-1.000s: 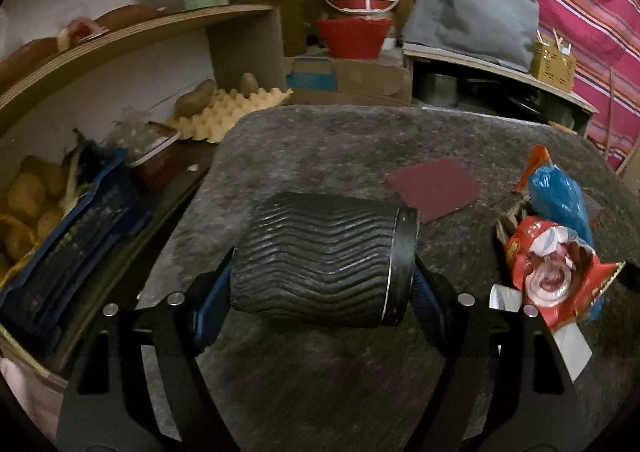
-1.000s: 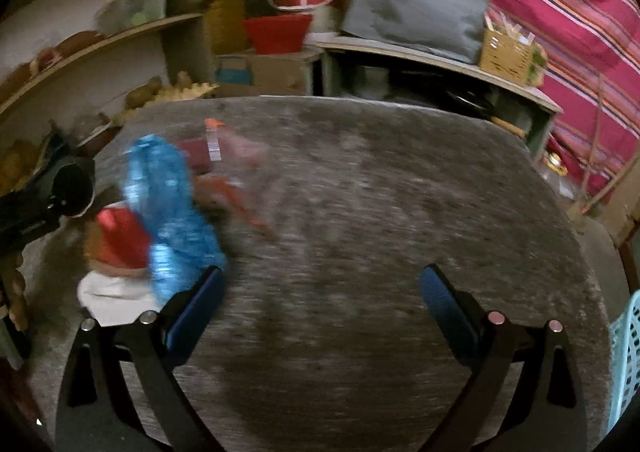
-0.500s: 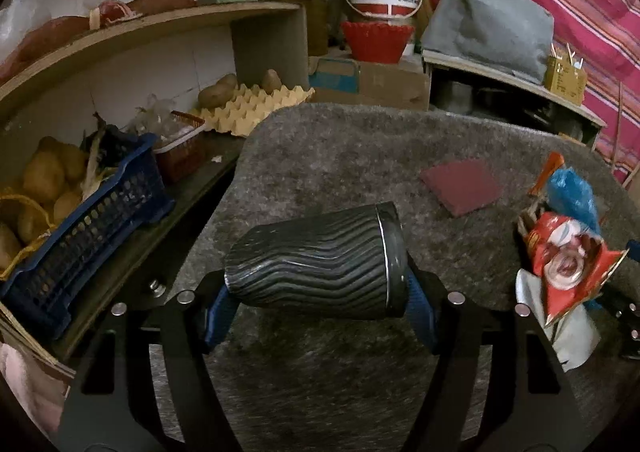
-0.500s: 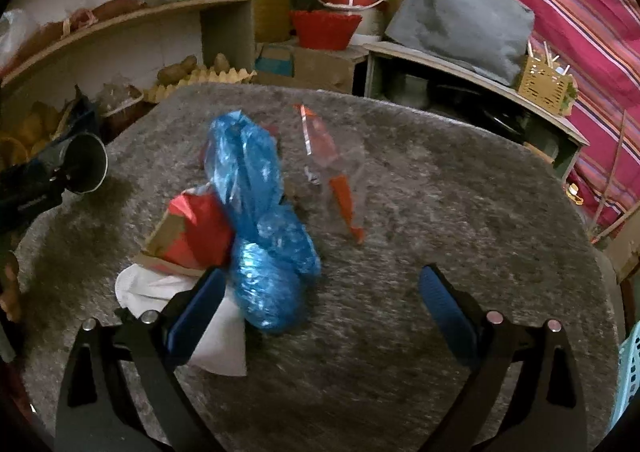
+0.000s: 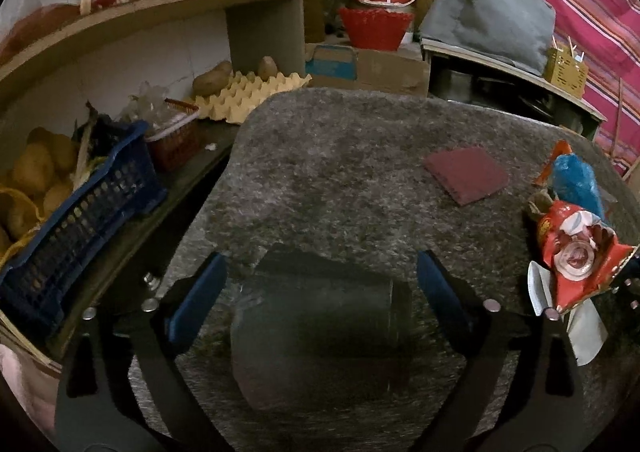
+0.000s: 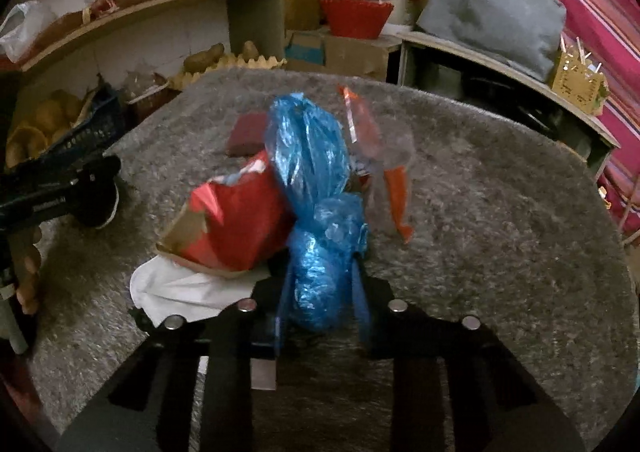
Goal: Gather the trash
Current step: 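Grasp the blue plastic bag with the right gripper while the left gripper holds the cylinder, then carry both items over the light blue basket and open both grippers to drop them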
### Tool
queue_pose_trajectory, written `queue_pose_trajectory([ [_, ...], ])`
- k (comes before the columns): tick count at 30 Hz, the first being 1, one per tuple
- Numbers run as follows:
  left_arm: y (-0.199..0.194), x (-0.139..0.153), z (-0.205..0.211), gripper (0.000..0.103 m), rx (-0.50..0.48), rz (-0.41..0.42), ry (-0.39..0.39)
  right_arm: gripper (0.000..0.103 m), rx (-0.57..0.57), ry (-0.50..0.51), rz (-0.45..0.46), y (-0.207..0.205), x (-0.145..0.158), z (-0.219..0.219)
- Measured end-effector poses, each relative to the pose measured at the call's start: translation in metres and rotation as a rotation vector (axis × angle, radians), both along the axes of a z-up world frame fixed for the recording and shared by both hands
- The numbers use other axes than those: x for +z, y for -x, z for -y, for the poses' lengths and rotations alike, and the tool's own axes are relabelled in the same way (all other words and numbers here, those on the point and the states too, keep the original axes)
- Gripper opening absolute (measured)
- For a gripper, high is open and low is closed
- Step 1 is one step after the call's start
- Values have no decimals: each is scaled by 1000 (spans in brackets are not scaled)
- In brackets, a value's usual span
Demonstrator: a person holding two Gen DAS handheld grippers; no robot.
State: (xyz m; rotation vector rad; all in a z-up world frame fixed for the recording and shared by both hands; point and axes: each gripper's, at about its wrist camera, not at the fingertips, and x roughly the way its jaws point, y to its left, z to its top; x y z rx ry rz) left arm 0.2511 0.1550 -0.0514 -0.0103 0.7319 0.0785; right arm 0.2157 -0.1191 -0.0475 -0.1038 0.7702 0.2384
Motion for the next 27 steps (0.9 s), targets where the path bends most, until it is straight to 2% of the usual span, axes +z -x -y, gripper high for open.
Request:
queue_pose_trajectory([
  [8, -15, -4, 5, 97, -8, -18, -37, 26, -64, -24, 18, 6, 13, 43],
  [10, -21, -8, 3, 97, -16, -49, -12, 26, -76, -23, 12, 7, 13, 52],
  [11, -24, -12, 2, 95, -21, -74, 2, 26, -83, -21, 10, 8, 13, 57],
  [12, -25, -16, 1, 86, -27, -92, 10, 26, -90, -18, 12, 9, 14, 62],
  [14, -24, -20, 4, 76, -37, -113, 8, 26, -98, -17, 17, 12, 17, 69],
  [20, -9, -8, 13, 76, -39, -54, -29, 26, -111, -30, 39, 23, 27, 86],
  [24, 7, 18, 25, 76, -16, 27, -49, 26, -119, -34, 54, 32, 34, 98],
  [27, 18, 38, 38, 76, -1, 76, -31, 26, -133, -42, 56, 37, 37, 109],
])
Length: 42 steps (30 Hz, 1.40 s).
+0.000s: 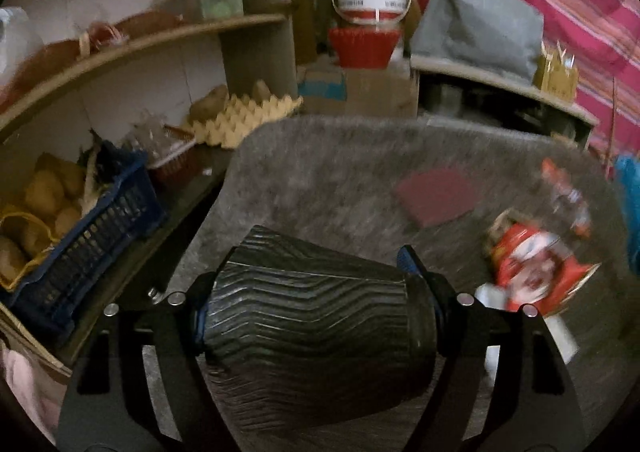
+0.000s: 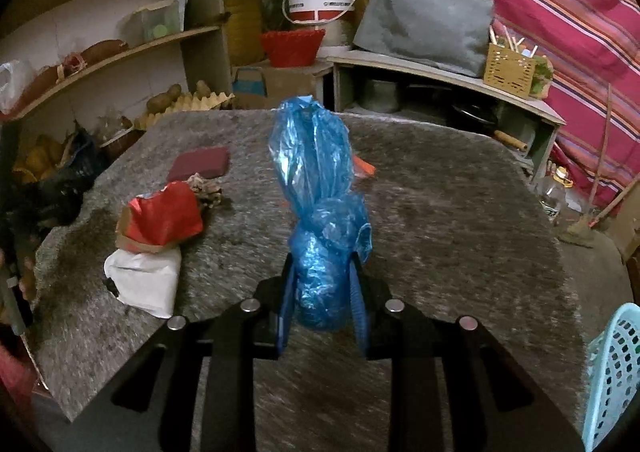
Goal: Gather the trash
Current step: 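Carry both items over the light blue basket and open both grippers to drop them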
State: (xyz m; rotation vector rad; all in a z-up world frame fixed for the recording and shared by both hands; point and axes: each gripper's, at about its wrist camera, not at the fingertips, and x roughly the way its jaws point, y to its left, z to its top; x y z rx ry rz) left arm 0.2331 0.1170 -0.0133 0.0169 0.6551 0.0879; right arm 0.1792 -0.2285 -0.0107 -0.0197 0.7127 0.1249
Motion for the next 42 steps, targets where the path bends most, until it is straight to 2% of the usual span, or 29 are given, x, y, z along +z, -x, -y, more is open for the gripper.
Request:
queue_pose_trajectory([
  [3, 10, 16, 22, 76, -1, 37, -16, 26, -21, -6, 3, 7, 3, 16],
  [7, 20, 32, 64, 76, -34, 66, 3, 26, -60, -12, 14, 20, 10, 45],
  [11, 29, 40, 111, 76, -63, 91, -17, 26, -112, -18, 29, 33, 16, 77],
  [15, 40, 44, 159, 76, -126, 113, 3, 26, -180, -17, 46, 50, 22, 114],
  [20, 54, 43, 224, 76, -217, 128, 20, 26, -270, 1, 66, 74, 25, 160],
  [24, 61, 38, 270, 76, -292, 124, 41, 26, -342, 52, 75, 96, 27, 193],
  [34, 91, 33, 399, 76, -502, 131, 60, 26, -501, 2, 57, 146, 23, 295],
  [42, 121, 22, 494, 76, -653, 129, 46, 26, -586, -26, 16, 172, 3, 344],
])
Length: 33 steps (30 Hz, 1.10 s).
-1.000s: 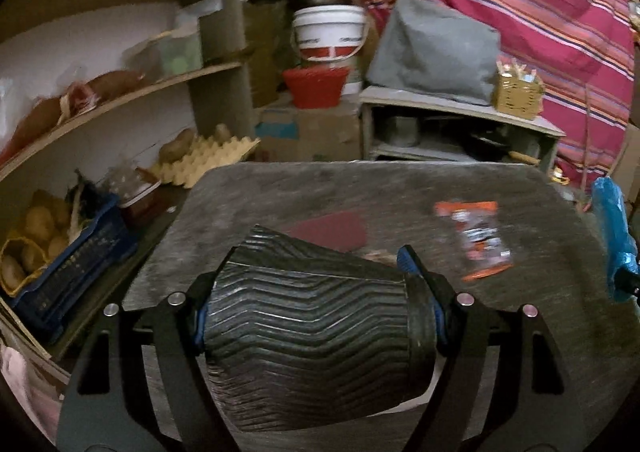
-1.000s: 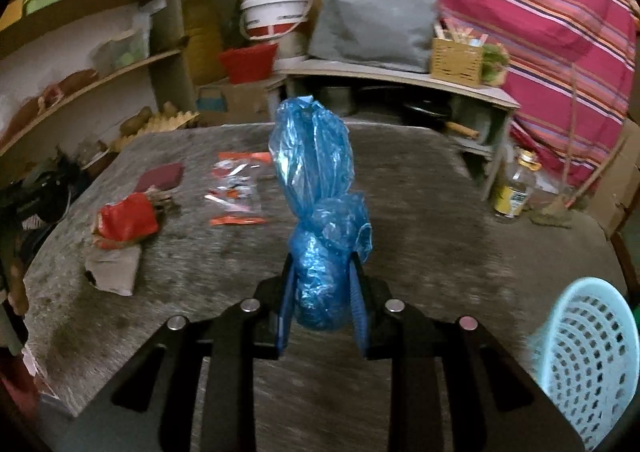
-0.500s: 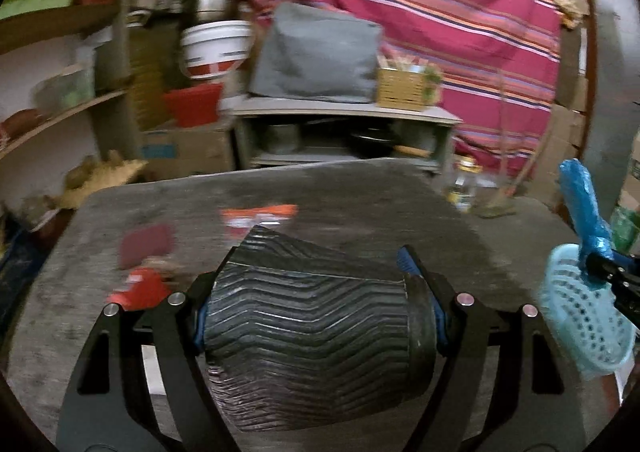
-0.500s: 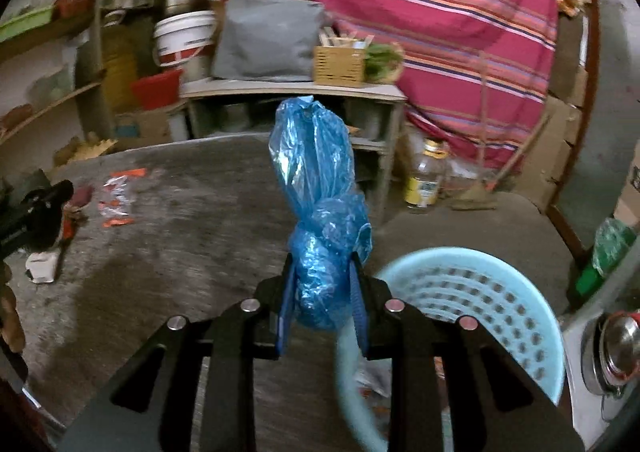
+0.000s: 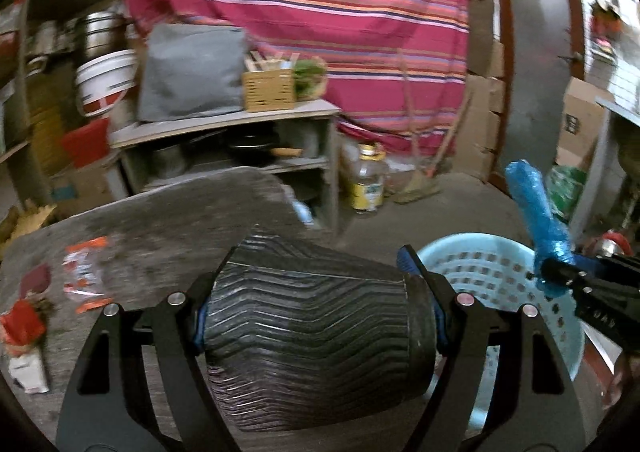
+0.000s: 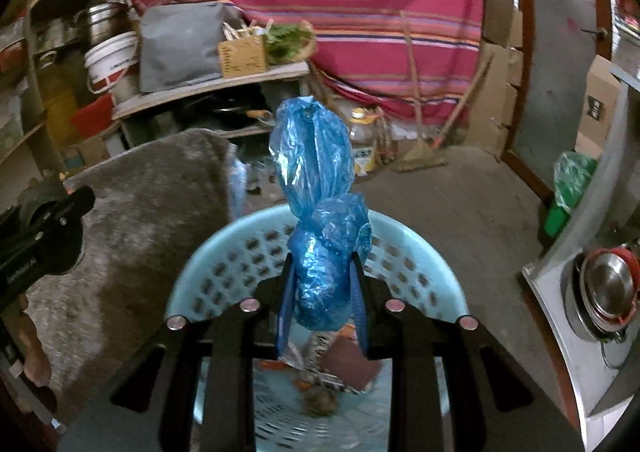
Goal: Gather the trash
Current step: 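Carry both items over the light blue basket and open both grippers to drop them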
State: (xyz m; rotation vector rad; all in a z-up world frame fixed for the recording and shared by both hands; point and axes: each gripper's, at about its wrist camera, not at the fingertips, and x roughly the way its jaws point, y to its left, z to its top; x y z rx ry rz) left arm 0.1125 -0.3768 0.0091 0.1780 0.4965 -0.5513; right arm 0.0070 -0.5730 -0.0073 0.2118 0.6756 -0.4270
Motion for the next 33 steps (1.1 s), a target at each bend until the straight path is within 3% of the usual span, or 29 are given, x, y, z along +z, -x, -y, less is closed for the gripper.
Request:
queue_pose_trajectory([
  [11, 11, -26, 76, 76, -116, -53, -29, 26, -84, -37, -8, 27, -11, 40],
  [17, 20, -12, 76, 93, -143, -11, -17, 26, -71, -39, -9, 20, -11, 35],
  [22, 13, -5, 46, 97, -93, -12, 12, 26, -38, -35, -23, 11, -12, 22],
  [30, -4, -1, -51, 97, 62, 11, -9, 28, 0, -35, -84, -17, -27, -1],
  [31, -6, 0, -69, 97, 89, 20, -19, 31, -5, -39, -95, -19, -29, -3],
  [33, -10, 1, -96, 97, 131, 29, -29, 58, -16, -47, -111, -22, -32, -5],
])
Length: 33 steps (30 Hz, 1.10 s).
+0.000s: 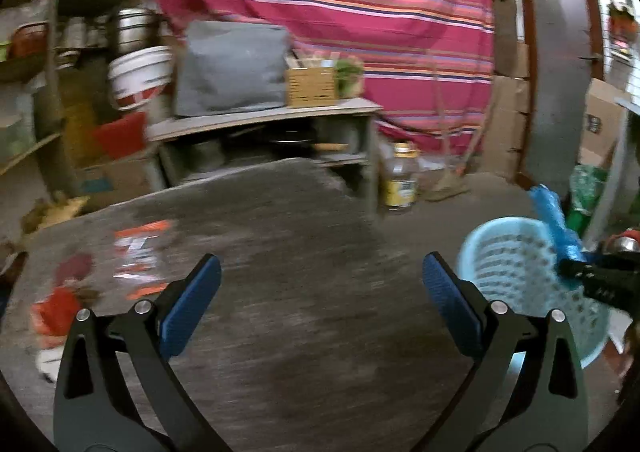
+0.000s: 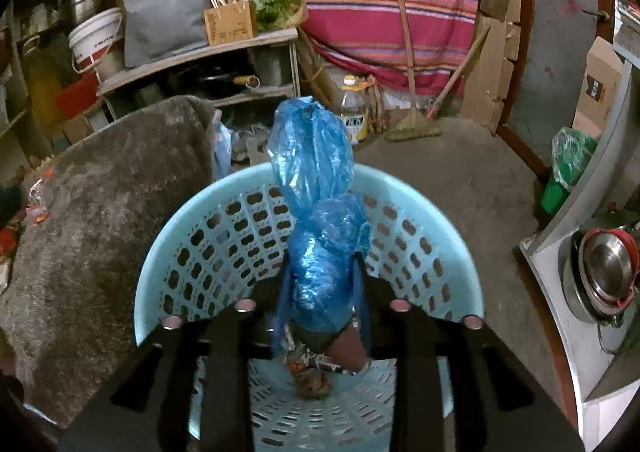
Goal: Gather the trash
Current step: 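Carry both items over the light blue basket and open both grippers to drop them, then grasp the red snack wrapper with the left gripper while the right gripper grasps the clear candy bag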
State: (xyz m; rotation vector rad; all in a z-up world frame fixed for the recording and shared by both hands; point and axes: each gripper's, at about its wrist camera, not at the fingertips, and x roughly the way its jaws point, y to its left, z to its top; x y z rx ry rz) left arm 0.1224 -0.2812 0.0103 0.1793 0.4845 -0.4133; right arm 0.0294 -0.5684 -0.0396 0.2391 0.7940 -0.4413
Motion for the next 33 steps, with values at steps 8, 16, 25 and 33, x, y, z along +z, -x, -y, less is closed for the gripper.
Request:
queue_pose_trajectory([
  [8, -21, 4, -109, 97, 158, 53, -66, 86, -22, 25, 35, -13, 14, -29],
  [16, -46, -9, -196, 97, 306, 19, -35, 90, 36, 57, 110, -45, 33, -91],
  [25, -74, -32, -254, 96, 372, -63, -15, 91, 119, 40, 89, -94, 27, -159],
  [33, -92, -49, -269, 27, 319, -140, -37, 99, 169, 7, 81, -130, 25, -205],
])
